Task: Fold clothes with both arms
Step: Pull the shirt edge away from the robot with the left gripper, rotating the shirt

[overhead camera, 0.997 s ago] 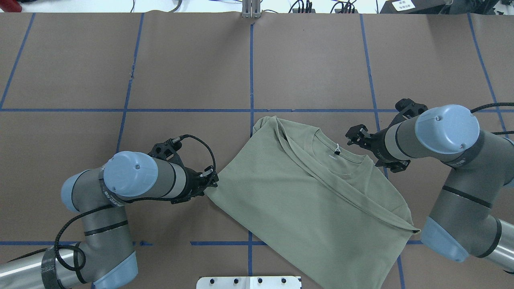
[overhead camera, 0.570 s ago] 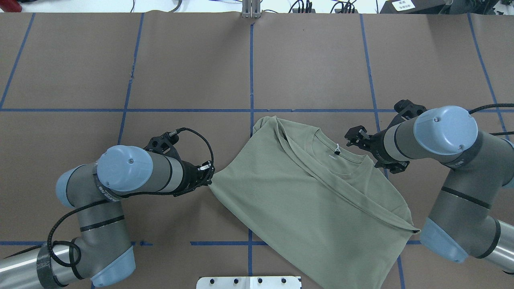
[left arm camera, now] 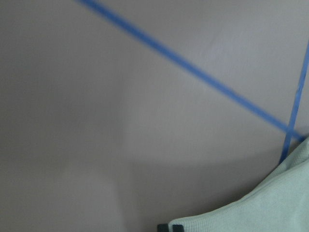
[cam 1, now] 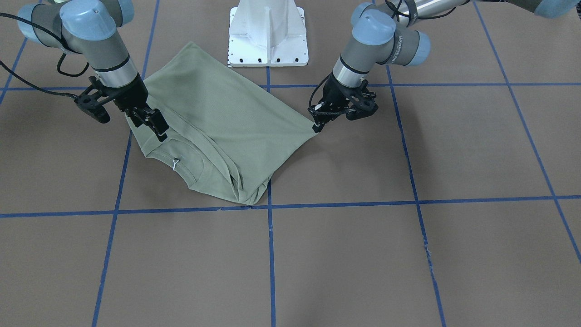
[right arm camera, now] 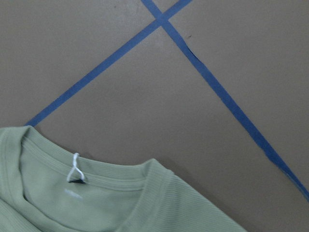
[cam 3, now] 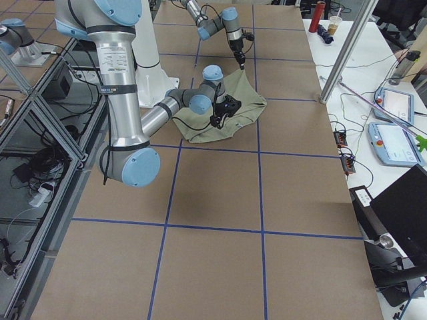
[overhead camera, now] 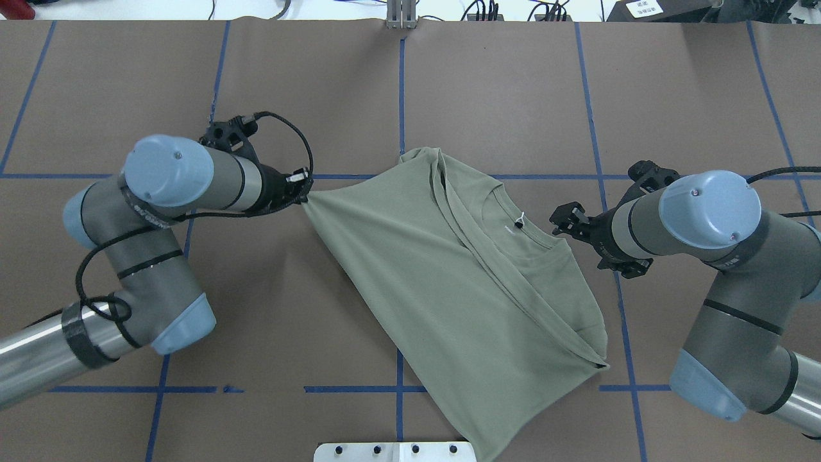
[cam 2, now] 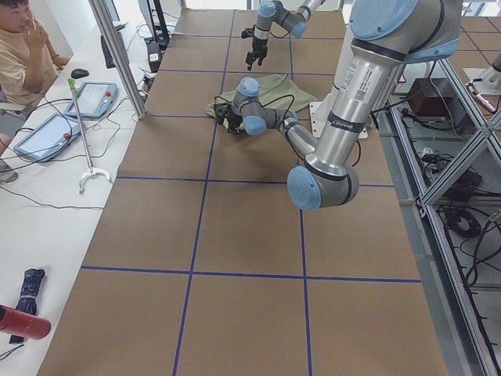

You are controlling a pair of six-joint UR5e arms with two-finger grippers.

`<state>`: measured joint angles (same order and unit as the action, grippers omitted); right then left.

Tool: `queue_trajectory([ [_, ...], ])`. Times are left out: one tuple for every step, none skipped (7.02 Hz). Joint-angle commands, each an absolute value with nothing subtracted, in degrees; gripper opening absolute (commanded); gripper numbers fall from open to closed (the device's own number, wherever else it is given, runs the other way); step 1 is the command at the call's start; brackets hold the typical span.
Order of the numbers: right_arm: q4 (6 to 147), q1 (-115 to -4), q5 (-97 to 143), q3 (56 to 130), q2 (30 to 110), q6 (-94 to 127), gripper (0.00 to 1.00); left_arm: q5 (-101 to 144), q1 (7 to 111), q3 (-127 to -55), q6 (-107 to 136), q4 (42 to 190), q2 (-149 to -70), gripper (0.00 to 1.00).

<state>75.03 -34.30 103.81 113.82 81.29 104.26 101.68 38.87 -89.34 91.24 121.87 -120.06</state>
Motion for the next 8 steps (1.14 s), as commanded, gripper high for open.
queue_trajectory([
  [74.7, -34.2, 102.5, 114.2, 80.1, 104.6, 1.0, 101.8, 48.0, -59.5, 85.9, 137.5, -135.6, 0.0],
  [74.7, -33.9, 101.6, 114.0, 79.6, 104.8, 1.0, 101.8, 50.0, -48.3, 85.2, 142.1, -141.9, 0.0],
  [74.8, -33.7, 100.7, 113.8, 79.1, 105.1, 1.0, 101.9, 50.5, -47.0, 84.0, 142.2, -142.7, 0.0],
  [74.7, -33.6, 99.9, 113.8, 79.1, 105.0, 1.0, 101.9, 50.5, -43.3, 84.0, 142.8, -145.6, 0.0],
  [74.5, -33.6, 99.8, 113.9, 79.0, 105.0, 1.0, 101.8, 50.5, -38.9, 83.9, 147.8, -146.7, 0.0],
  [74.5, -33.4, 99.8, 114.2, 78.8, 105.0, 1.0, 101.9, 50.5, -38.2, 83.9, 148.4, -147.0, 0.0],
  [74.6, -33.2, 99.2, 113.8, 76.7, 105.1, 1.0, 101.7, 50.6, -37.1, 82.7, 148.7, -147.1, 0.0],
  [74.9, -32.6, 97.9, 113.9, 76.6, 104.9, 1.0, 101.7, 50.9, -36.7, 81.8, 149.3, -147.1, 0.0],
])
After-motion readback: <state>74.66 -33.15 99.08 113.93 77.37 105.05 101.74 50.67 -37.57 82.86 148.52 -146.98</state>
